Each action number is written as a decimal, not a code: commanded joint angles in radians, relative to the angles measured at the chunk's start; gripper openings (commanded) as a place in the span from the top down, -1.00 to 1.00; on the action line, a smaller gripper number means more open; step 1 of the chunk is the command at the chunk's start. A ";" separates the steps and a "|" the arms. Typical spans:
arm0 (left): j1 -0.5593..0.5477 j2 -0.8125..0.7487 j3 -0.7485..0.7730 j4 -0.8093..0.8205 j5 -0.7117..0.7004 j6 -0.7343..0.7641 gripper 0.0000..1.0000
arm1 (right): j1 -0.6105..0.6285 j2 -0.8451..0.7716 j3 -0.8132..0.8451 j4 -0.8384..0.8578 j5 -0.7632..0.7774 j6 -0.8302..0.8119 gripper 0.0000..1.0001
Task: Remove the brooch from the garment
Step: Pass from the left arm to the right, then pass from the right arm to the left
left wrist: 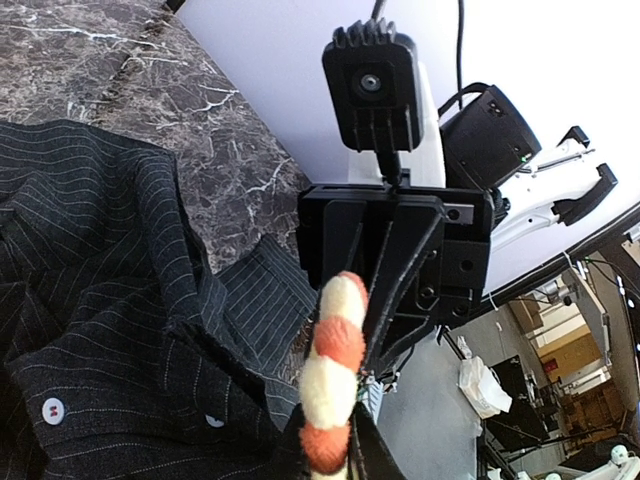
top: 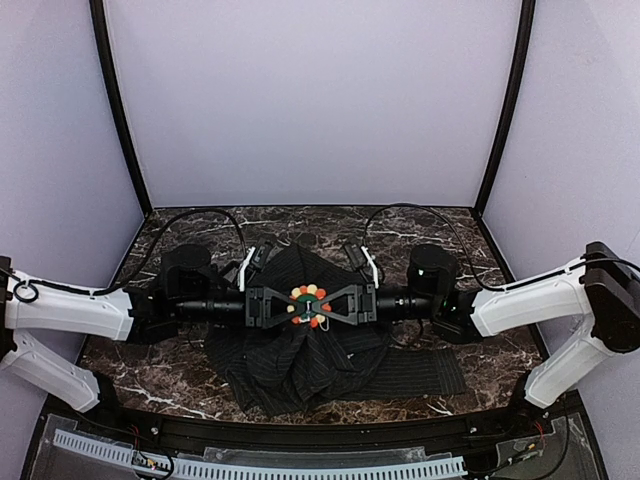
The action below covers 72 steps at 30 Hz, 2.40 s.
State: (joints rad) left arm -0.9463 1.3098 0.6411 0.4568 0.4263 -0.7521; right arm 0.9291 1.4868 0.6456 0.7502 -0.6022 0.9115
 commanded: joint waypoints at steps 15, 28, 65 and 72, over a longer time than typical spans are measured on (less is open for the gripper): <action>-0.026 -0.074 0.099 -0.226 -0.102 0.173 -0.79 | 0.002 -0.118 0.005 -0.113 0.144 -0.121 1.00; -0.039 0.012 0.102 -0.068 0.007 0.119 -0.81 | 0.001 -0.086 -0.022 0.075 -0.032 -0.065 1.00; -0.039 0.018 0.054 -0.007 0.028 0.078 0.04 | 0.004 -0.092 -0.018 0.069 -0.025 -0.060 1.00; -0.040 0.018 0.055 -0.004 0.027 0.077 0.21 | 0.003 -0.092 -0.020 0.069 -0.040 -0.063 1.00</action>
State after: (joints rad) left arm -0.9806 1.3319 0.7128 0.4416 0.4519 -0.6804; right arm 0.9318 1.3983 0.6342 0.7700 -0.6281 0.8474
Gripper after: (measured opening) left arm 0.414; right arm 0.058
